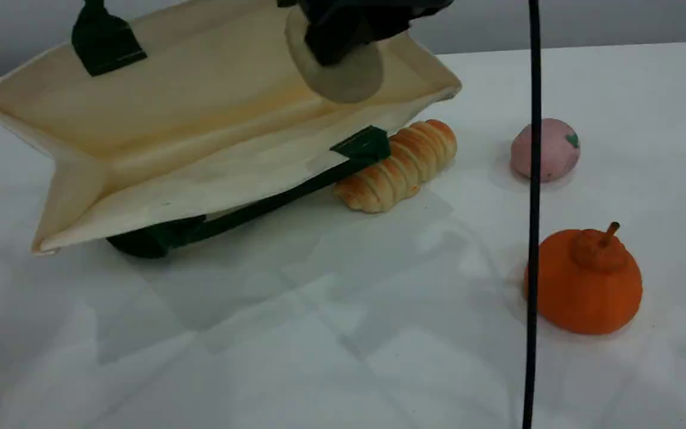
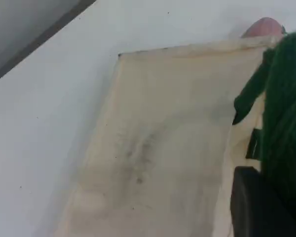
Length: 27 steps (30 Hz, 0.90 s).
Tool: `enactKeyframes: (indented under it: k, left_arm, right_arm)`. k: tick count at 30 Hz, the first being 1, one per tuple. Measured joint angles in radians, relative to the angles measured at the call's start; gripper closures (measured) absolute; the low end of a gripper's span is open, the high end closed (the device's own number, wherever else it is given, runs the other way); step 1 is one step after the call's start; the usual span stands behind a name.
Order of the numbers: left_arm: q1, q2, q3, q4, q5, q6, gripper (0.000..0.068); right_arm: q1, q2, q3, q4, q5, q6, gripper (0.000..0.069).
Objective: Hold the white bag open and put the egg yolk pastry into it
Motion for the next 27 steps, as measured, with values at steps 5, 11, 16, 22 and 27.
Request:
enactKeyframes:
  k: [5, 11, 16, 22, 27]
  left_arm:
    - [0.0, 0.0, 0.0, 0.0, 0.0, 0.0, 0.059]
    - [0.0, 0.0, 0.0, -0.004, 0.0, 0.0, 0.059]
    - [0.0, 0.0, 0.0, -0.004, 0.0, 0.0, 0.059]
    - [0.0, 0.0, 0.0, -0.005, 0.0, 0.0, 0.059]
    - [0.0, 0.0, 0.0, -0.004, 0.001, -0.001, 0.059]
  right_arm:
    - [0.0, 0.082, -0.036, 0.146, -0.088, -0.102, 0.0544]
    - [0.0, 0.181, -0.097, 0.284, -0.121, -0.207, 0.0545]
    - [0.0, 0.232, -0.14, 0.393, -0.145, -0.214, 0.0533]
    - [-0.001, 0.233, -0.192, 0.478, -0.089, -0.223, 0.0232]
    - [-0.004, 0.224, -0.193, 0.446, -0.009, -0.243, 0.0134]
